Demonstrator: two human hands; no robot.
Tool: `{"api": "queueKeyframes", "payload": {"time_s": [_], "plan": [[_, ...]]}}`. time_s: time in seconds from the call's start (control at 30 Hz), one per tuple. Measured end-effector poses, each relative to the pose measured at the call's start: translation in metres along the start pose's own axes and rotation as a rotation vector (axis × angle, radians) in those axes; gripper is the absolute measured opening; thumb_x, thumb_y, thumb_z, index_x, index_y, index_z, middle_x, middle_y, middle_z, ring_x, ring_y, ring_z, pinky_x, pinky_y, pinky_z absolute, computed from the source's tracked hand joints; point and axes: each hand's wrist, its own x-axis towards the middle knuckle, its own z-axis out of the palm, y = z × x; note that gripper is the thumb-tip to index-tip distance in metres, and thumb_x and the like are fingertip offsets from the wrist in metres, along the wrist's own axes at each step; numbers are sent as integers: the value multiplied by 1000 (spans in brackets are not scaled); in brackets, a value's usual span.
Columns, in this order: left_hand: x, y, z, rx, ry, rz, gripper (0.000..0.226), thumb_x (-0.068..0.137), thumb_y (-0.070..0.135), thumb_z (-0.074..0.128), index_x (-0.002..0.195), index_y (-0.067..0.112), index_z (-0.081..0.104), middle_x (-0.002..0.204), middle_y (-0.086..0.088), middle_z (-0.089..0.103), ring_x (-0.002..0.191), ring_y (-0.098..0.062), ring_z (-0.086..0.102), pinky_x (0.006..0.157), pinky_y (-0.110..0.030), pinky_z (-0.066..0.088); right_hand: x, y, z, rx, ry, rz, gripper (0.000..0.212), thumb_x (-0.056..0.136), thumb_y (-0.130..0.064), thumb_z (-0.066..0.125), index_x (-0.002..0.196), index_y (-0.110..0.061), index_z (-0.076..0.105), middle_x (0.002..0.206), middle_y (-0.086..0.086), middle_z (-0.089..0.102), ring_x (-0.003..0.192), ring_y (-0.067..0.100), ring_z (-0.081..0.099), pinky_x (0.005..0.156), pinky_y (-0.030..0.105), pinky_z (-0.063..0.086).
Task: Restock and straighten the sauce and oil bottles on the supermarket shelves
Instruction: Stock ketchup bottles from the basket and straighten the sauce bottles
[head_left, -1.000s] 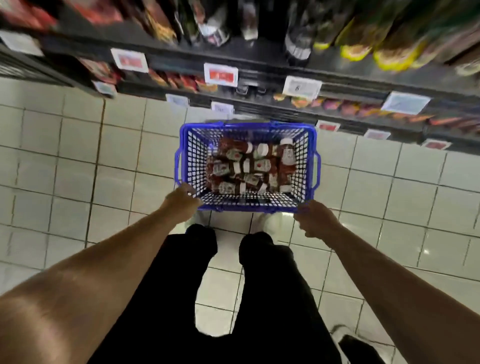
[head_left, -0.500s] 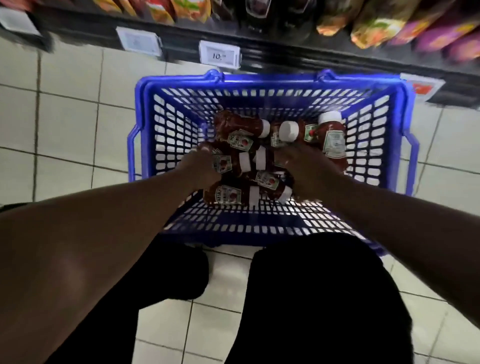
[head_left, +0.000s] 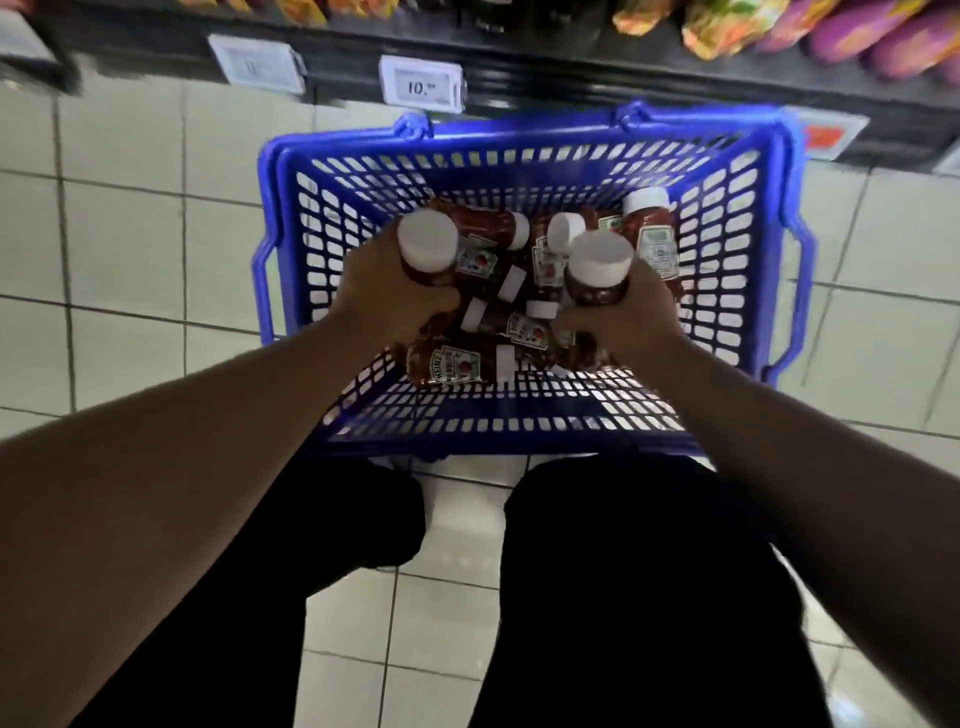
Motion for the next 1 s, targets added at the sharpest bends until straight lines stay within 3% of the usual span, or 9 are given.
{"api": "queueKeyframes", "payload": {"time_s": [0.07, 0.17, 0.3, 0.4, 0.53, 0.67, 0.83, 0.9, 1.0], "plan": [[-31, 37, -39, -234, 56, -75, 67, 60, 21, 95, 121, 20, 67, 107, 6, 69, 97, -10, 63, 75, -13, 47, -40, -35, -21, 257, 11, 54, 75, 36, -37, 87, 106, -17, 71, 95, -5, 77, 90, 11, 73, 78, 31, 61], [-95, 103, -111, -717, -36, -170, 51, 60, 2, 90, 105, 14, 68, 93, -6, 74, 87, -24, 71, 79, -40, 59, -122, -109, -56, 408, 86, -2, 56, 48, -35, 89, 97, -12, 75, 92, 5, 77, 87, 18, 72, 77, 36, 61], [-186, 212, -225, -1118, -247, -70, 53, 68, -10, 78, 118, 3, 65, 104, -12, 75, 96, -29, 73, 80, -42, 61, -242, -231, -121, 642, 164, -130, 39, 66, -14, 87, 98, -16, 64, 83, 3, 69, 79, 23, 66, 70, 45, 57], [-247, 294, -304, -1367, -356, -13, 57, 70, -5, 77, 126, -1, 65, 101, -13, 76, 93, -23, 74, 76, -28, 60, -322, -322, -173, 795, 151, -227, 58, 74, -9, 79, 125, -14, 52, 88, -1, 68, 79, 24, 65, 64, 36, 54], [-312, 395, -392, -1825, -602, 196, 70, 76, 22, 84, 136, 0, 55, 135, -23, 61, 128, -37, 58, 100, -48, 52, -406, -424, -231, 915, 72, -377, 68, 77, -7, 71, 137, -24, 46, 101, 2, 70, 90, 27, 61, 80, 44, 48], [-353, 473, -458, -1810, -490, 308, 79, 55, 34, 95, 124, 8, 65, 126, -17, 69, 117, -37, 66, 82, -52, 59, -463, -512, -272, 1054, -48, -514, 71, 87, -15, 64, 151, -18, 33, 120, 10, 61, 100, 25, 60, 81, 43, 53], [-386, 536, -527, -1803, -367, 411, 102, 33, 19, 98, 129, 12, 64, 134, -14, 65, 123, -37, 62, 74, -46, 61, -505, -596, -314, 985, -139, -668, 59, 85, -45, 71, 140, -45, 50, 124, 6, 71, 94, 19, 72, 71, 36, 60], [-391, 557, -552, -1853, -426, 548, 87, 41, 12, 95, 124, 5, 67, 133, -20, 65, 122, -43, 62, 78, -50, 60, -515, -628, -325, 900, -125, -703, 42, 91, -47, 67, 132, -41, 59, 117, 6, 73, 91, 25, 71, 70, 36, 59], [-394, 589, -588, -1861, -569, 672, 80, 71, 12, 75, 146, 4, 49, 145, -33, 49, 129, -56, 50, 88, -49, 58, -522, -677, -340, 733, -8, -674, 24, 97, -50, 65, 121, -49, 65, 115, -2, 74, 102, 28, 69, 84, 43, 59]]}}
